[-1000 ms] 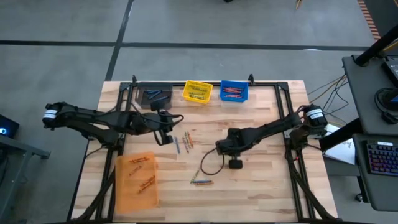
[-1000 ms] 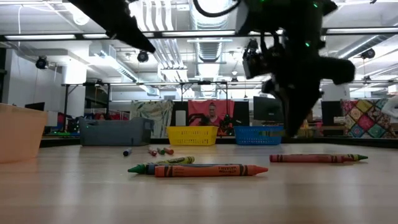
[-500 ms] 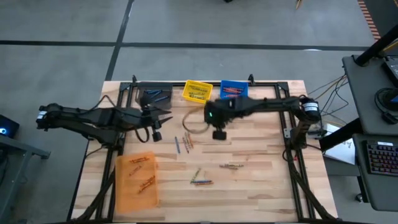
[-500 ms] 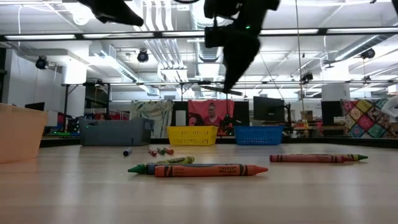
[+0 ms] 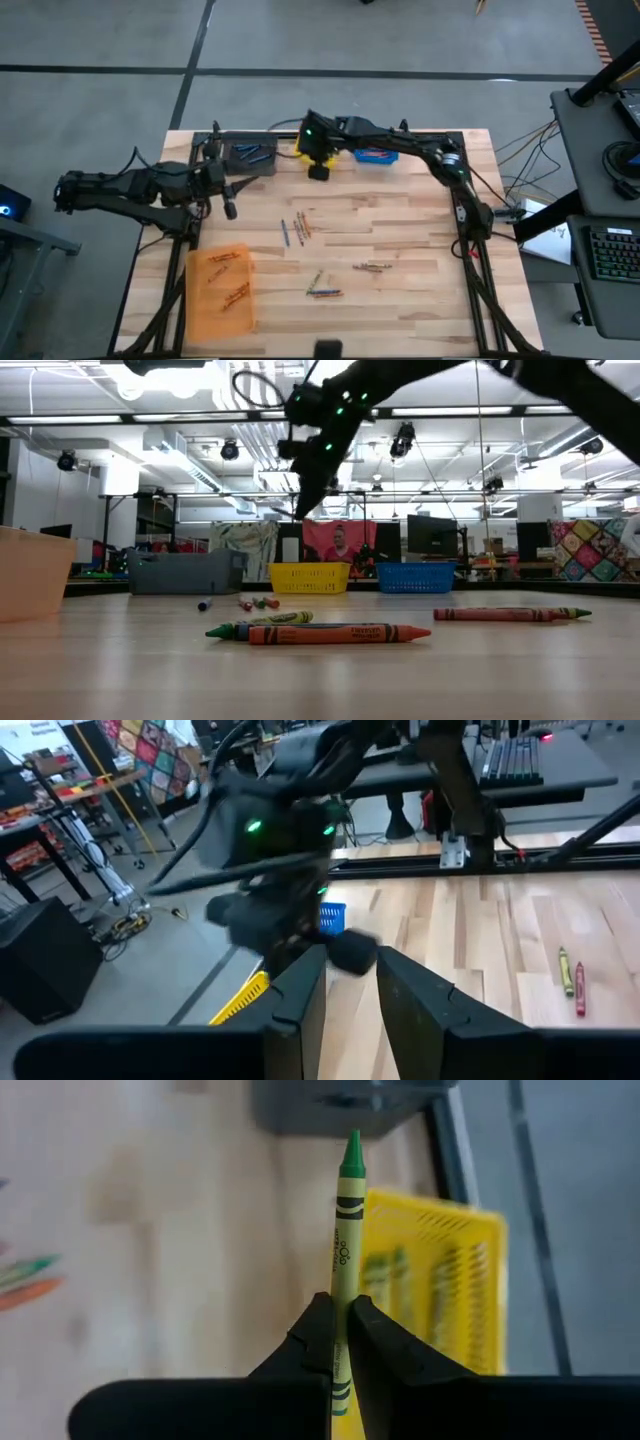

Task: Sort crayons
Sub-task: Put the green crayon into the yellow bin, then put the blue crayon into the black bin

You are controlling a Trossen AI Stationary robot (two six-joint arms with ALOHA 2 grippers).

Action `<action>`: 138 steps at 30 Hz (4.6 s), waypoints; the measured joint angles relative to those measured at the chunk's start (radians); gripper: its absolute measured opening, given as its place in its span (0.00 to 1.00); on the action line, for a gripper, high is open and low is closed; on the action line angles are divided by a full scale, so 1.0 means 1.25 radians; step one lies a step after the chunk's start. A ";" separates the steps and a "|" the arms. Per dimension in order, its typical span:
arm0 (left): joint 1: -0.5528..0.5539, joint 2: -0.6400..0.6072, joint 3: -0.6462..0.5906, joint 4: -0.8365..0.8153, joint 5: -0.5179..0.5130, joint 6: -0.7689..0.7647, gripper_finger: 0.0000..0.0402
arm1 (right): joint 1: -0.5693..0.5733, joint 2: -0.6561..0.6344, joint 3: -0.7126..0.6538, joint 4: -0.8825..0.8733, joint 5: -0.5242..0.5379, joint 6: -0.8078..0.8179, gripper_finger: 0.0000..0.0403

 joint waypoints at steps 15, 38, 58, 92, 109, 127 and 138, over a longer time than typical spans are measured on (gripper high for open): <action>0.000 -0.039 0.000 -0.029 0.001 -0.005 0.19 | -0.110 0.206 0.225 -0.128 0.006 -0.043 0.02; 0.000 -0.022 0.000 -0.028 0.001 -0.005 0.19 | -0.136 0.259 0.197 -0.094 0.006 -0.075 0.03; 0.000 -0.017 0.000 -0.028 0.001 -0.005 0.19 | -0.134 0.250 0.228 -0.113 0.003 -0.063 0.22; 0.000 0.125 -0.001 -0.028 0.001 -0.122 0.19 | 0.114 -0.124 0.230 -0.545 -0.165 0.093 0.16; 0.000 0.212 -0.002 -0.029 0.100 -0.135 0.19 | 0.276 -0.355 -0.154 -0.316 -0.163 0.187 0.16; 0.000 0.386 0.010 -0.097 0.281 -0.070 0.19 | 0.381 -0.601 -0.665 0.022 -0.160 0.434 0.16; 0.000 0.575 0.042 -0.179 0.282 0.109 0.19 | 0.435 -0.661 -0.750 0.086 -0.160 0.504 0.16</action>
